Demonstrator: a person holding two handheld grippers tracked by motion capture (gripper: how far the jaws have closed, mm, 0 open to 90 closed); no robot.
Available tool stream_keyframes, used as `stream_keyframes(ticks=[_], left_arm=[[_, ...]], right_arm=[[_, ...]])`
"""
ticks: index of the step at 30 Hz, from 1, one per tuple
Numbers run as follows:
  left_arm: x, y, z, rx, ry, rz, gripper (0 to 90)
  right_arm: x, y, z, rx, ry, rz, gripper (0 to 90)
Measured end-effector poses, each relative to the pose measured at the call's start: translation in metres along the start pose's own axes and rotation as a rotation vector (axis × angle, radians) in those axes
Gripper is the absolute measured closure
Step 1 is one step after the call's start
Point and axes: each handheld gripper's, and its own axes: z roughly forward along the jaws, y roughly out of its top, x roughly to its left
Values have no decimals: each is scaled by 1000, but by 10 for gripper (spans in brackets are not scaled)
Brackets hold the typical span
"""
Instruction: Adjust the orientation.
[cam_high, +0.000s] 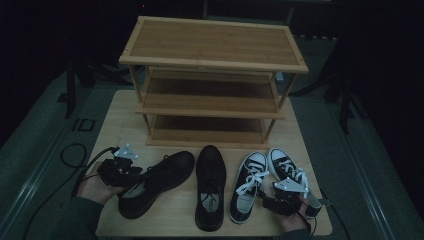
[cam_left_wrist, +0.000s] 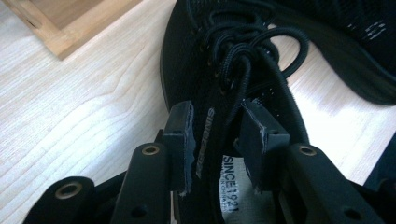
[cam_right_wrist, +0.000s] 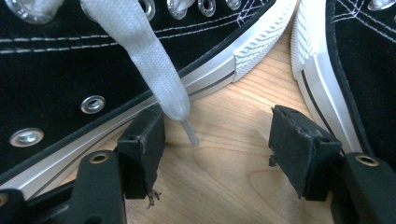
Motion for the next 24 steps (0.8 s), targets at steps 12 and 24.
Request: stream_keyframes(ticks=[12, 24], left_arm=[[3, 7, 12, 57, 3, -10, 669], [1, 16, 25, 114, 57, -4, 650]], right_arm=[[0, 0, 0, 0, 0, 0, 357], [0, 0, 0, 0, 0, 0, 357]])
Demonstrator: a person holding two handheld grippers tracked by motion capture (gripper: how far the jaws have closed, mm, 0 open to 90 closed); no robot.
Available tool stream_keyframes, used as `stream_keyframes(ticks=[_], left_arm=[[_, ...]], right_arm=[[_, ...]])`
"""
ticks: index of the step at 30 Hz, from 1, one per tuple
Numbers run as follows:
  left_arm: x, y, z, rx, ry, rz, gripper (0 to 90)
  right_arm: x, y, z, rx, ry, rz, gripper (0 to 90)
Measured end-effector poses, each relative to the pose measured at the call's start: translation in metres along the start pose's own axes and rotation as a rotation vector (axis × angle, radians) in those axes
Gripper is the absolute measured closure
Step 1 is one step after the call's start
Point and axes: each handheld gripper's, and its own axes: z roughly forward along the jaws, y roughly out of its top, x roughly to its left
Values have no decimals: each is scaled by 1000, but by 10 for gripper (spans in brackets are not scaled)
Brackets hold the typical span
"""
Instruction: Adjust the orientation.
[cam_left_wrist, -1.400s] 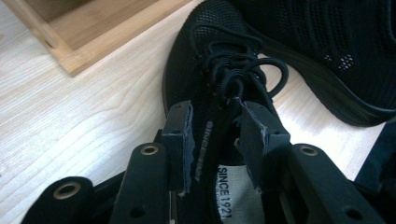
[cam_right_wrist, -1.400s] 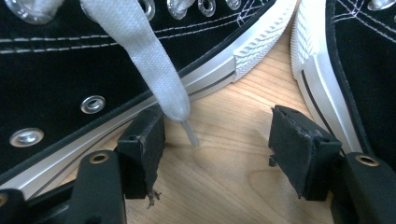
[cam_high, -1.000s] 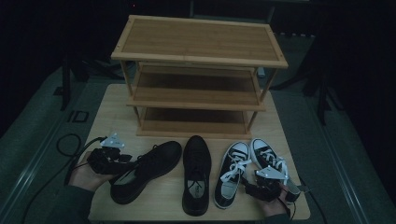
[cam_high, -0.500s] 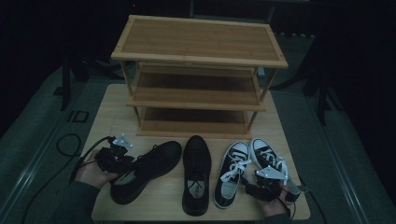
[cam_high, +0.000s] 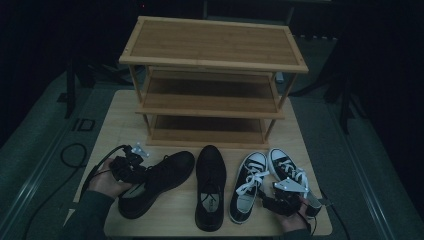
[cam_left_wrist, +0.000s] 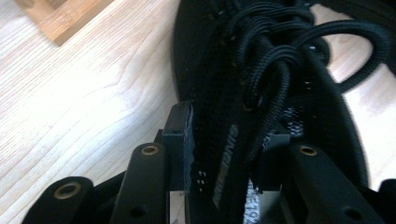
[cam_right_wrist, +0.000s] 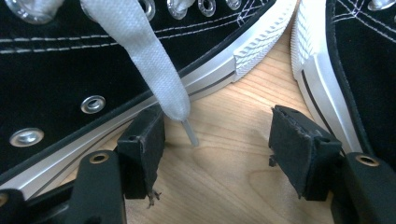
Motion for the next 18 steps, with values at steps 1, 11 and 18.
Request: stream_keyframes(ticks=[1, 11, 18], left_arm=[[0, 1, 3, 10, 5, -6, 653], [-1, 2, 8, 12, 24, -15, 822], [-1, 2, 6, -16, 64, -4, 887]], right_arm=[[0, 0, 0, 0, 0, 0, 357], [0, 0, 0, 0, 0, 0, 357], [0, 0, 0, 0, 0, 0, 357]])
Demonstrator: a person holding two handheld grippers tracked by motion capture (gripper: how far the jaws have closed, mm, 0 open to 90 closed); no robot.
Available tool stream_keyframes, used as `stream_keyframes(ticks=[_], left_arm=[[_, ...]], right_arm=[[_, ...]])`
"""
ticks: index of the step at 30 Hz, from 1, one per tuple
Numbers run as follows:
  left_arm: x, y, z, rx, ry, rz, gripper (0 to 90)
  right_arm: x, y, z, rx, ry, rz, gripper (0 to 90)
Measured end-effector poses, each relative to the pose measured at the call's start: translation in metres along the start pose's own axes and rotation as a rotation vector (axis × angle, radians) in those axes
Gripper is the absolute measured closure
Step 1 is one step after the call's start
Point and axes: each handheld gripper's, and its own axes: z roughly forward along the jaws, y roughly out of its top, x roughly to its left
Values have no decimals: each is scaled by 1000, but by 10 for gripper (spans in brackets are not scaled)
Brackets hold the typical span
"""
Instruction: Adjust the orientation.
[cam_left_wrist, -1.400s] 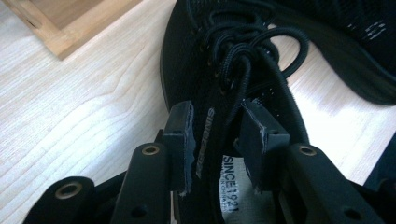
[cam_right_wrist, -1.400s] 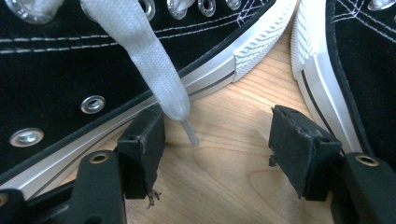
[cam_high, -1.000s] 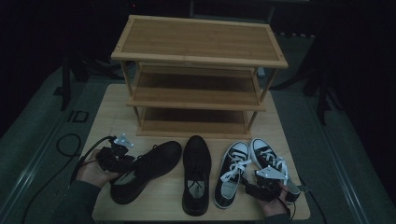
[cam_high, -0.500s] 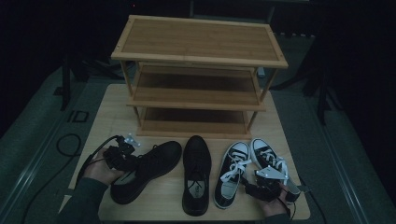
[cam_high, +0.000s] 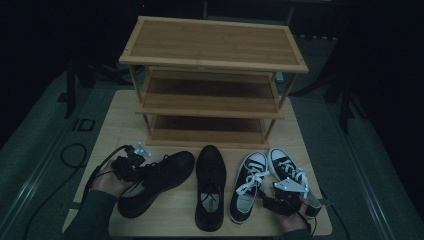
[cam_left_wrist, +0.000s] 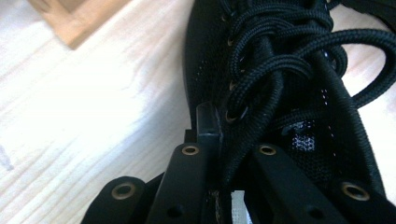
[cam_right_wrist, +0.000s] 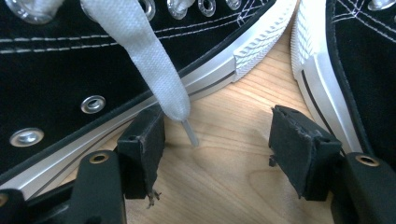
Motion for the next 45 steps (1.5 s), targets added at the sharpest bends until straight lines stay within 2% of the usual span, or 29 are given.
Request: stream_keyframes(ticks=[8, 9, 12, 18, 24, 30, 35, 36, 38, 39, 40, 45], left_arm=[[9, 0, -5, -28, 33, -18, 889], [14, 0, -6, -29, 47, -23, 889], [23, 1, -5, -30, 54, -20, 889], [39, 2, -1, -51, 27, -31, 889], [50, 6, 2, -53, 17, -24, 888], [56, 10, 4, -48, 35, -8, 888], [61, 11, 9, -54, -5, -16, 883], [63, 10, 9, -63, -16, -26, 872], [64, 9, 8, -69, -30, -35, 787], [65, 7, 7, -76, -56, -57, 731], [66, 7, 7, -72, -62, -61, 697], [66, 4, 1, -72, -71, -70, 617]], right_arm=[[0, 0, 0, 0, 0, 0, 357], [0, 0, 0, 0, 0, 0, 357], [0, 0, 0, 0, 0, 0, 357], [0, 0, 0, 0, 0, 0, 357], [0, 0, 0, 0, 0, 0, 357], [0, 0, 0, 0, 0, 0, 357], [0, 0, 0, 0, -1, 0, 357], [0, 0, 0, 0, -1, 1, 357], [0, 0, 0, 0, -2, 2, 357], [0, 0, 0, 0, -2, 2, 357], [0, 0, 0, 0, -3, 2, 357], [0, 0, 0, 0, -3, 2, 357]])
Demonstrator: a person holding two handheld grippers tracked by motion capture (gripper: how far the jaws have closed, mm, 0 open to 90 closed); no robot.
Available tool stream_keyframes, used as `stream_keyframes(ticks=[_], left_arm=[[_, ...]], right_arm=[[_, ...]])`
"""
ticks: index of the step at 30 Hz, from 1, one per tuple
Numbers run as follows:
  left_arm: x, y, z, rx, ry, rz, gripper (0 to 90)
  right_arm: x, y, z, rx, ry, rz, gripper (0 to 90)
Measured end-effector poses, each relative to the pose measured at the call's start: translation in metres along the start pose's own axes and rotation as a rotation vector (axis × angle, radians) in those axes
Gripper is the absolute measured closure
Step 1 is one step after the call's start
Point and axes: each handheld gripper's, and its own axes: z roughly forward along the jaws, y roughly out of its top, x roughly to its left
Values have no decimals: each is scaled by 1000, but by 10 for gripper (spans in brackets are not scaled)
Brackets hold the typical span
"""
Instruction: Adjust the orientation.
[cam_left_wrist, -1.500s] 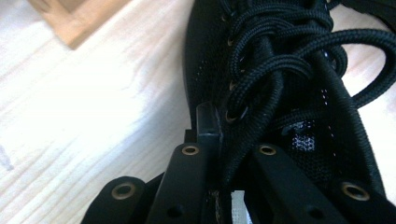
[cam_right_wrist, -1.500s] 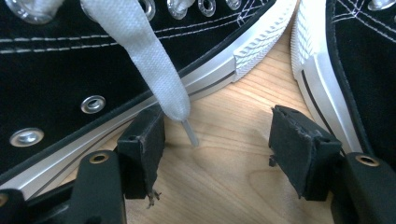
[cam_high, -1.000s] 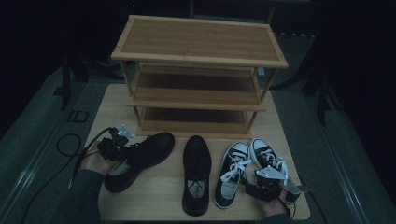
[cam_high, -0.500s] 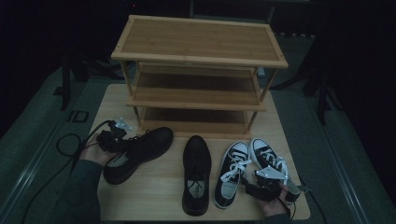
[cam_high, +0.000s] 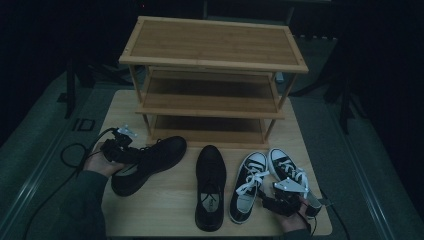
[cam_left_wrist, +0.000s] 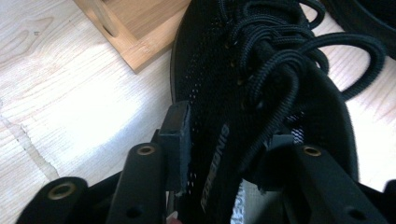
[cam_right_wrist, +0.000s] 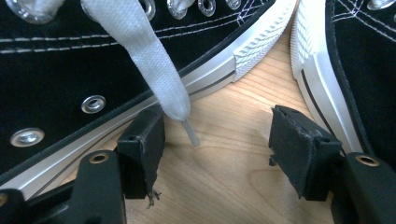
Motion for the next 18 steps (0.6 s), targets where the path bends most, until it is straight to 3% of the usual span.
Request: stream_keyframes(ticks=[11, 14, 18], left_arm=[[-7, -3, -14, -14, 2, 3, 528], [-14, -2, -22, -18, 40, -3, 528], [-20, 0, -28, -26, 46, 3, 530]], right_arm=[[0, 0, 0, -1, 0, 1, 357], [0, 0, 0, 0, 0, 0, 357], [0, 0, 0, 0, 0, 0, 356]])
